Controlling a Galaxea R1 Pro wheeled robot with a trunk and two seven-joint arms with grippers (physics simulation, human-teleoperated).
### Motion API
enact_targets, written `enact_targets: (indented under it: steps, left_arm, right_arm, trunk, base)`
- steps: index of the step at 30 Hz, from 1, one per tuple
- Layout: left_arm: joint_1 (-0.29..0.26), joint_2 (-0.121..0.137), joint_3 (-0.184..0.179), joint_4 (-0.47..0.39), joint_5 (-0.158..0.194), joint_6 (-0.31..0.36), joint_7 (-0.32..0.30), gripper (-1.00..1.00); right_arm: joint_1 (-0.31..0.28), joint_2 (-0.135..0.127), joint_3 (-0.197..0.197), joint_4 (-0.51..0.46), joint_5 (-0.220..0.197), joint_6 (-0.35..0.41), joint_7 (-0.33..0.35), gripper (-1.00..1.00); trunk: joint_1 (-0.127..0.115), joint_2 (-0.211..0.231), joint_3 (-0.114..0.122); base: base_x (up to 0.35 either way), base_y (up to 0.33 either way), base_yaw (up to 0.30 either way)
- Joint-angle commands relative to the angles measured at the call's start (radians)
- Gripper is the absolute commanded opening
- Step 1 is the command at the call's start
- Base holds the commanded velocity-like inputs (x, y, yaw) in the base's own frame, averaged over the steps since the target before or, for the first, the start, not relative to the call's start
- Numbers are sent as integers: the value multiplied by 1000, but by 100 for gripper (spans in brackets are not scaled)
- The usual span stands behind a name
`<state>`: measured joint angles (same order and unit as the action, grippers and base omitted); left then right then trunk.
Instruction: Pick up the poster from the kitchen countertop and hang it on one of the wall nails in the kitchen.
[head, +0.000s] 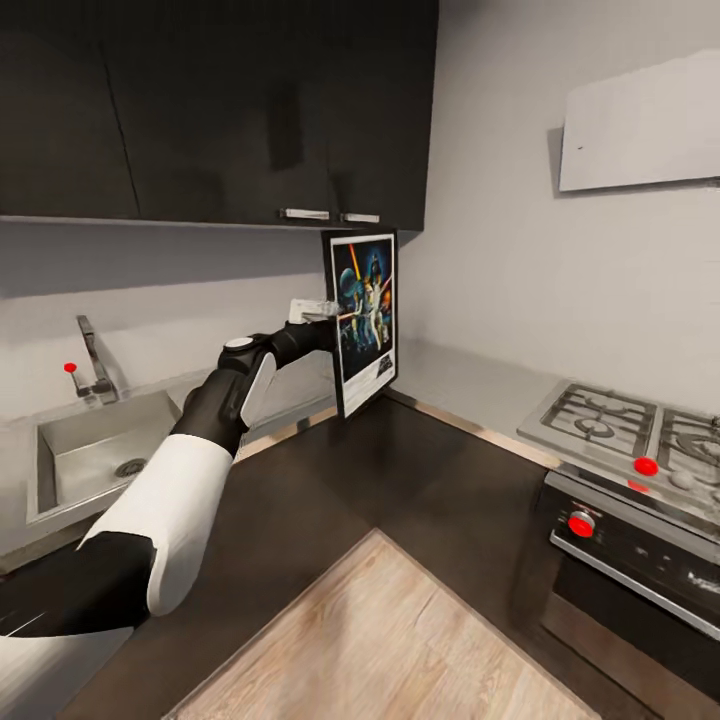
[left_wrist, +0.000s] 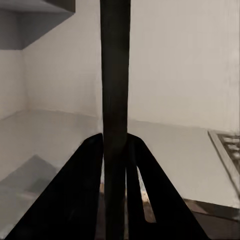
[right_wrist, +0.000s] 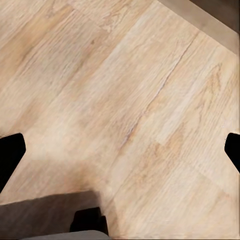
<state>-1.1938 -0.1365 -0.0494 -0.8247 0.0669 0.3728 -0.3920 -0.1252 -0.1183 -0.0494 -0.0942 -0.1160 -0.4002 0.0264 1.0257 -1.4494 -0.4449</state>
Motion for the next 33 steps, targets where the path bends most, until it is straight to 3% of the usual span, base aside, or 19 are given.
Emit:
enact_targets:
  steps: [1, 4, 7, 8, 10, 11, 14, 16, 17, 19, 24, 25, 30, 33]
  left_arm:
    - [0, 2, 0, -9, 4, 8, -16, -100]
    - [3, 15, 0, -60, 3, 9, -88, -100]
    - [32, 52, 0, -132, 3, 27, -183, -100]
    - [60, 75, 0, -172, 4, 49, -245, -100]
    - [91, 94, 0, -219, 3, 73, -315, -100]
    - [165, 128, 0, -330, 2, 123, -446, -100]
    - [319, 161, 15, -503, 1, 184, -595, -100]
    - [420, 168, 64, -557, 2, 197, -665, -100]
    - [442, 169, 81, -564, 2, 198, -684, -100]
    - [552, 172, 152, -585, 0, 190, -795, -100]
    - [654, 173, 175, -582, -2, 159, -839, -100]
    - [670, 173, 177, -577, -3, 152, -842, -100]
    - [683, 173, 179, -534, -3, 144, -845, -100]
    - [686, 172, 180, -474, -2, 83, -845, -100]
  right_arm:
    - [-1, 0, -4, 1, -4, -3, 3, 100]
    - [-1, 0, -5, 0, -4, -4, 3, 100]
    - [-1, -1, -5, 0, -4, -4, 3, 100]
    - [-1, -1, -5, -1, -5, -5, 3, 100]
    - [-1, -2, -6, -1, -5, -5, 3, 100]
    - [-1, -4, -7, -1, -7, -5, 2, 100]
    - [-1, -13, -11, -2, -10, -6, 1, 100]
    - [-1, -31, -11, -1, -12, -7, 3, 100]
    - [-1, -36, -11, -1, -12, -7, 3, 100]
    - [-1, -52, -13, -2, -26, -9, 4, 100]
    - [-1, -65, -13, -2, -60, -16, 4, 100]
    - [-1, -69, -13, -2, -89, -33, 4, 100]
    - [-1, -74, -13, -2, -133, -63, 5, 100]
    - [-1, -86, -14, -3, -153, -84, 5, 100]
  trunk:
    - [-1, -1, -1]
    - [-1, -1, -1]
    - [-1, -1, -1]
    - [-1, -1, -1]
    - [-1, -1, -1]
    - [-1, -1, -1]
    - [-1, -1, -1]
    - [-1, -1, -1]
    - [-1, -1, -1]
    - [-1, -1, -1]
    - [-1, -1, -1]
    - [-1, -1, -1]
    - [-1, -1, -1]
    - [-1, -1, -1]
  base:
    - [-343, 0, 0]
    - [-337, 0, 0]
    - [-224, 0, 0]
    - [-115, 0, 0]
    - [-83, 0, 0]
    - [-30, 0, 0]
    - [-13, 0, 0]
    - [-4, 0, 0]
    - [-3, 0, 0]
    - [-1, 0, 0]
    - [0, 0, 0]
    - [0, 0, 0]
    - [0, 0, 0]
    - [0, 0, 0]
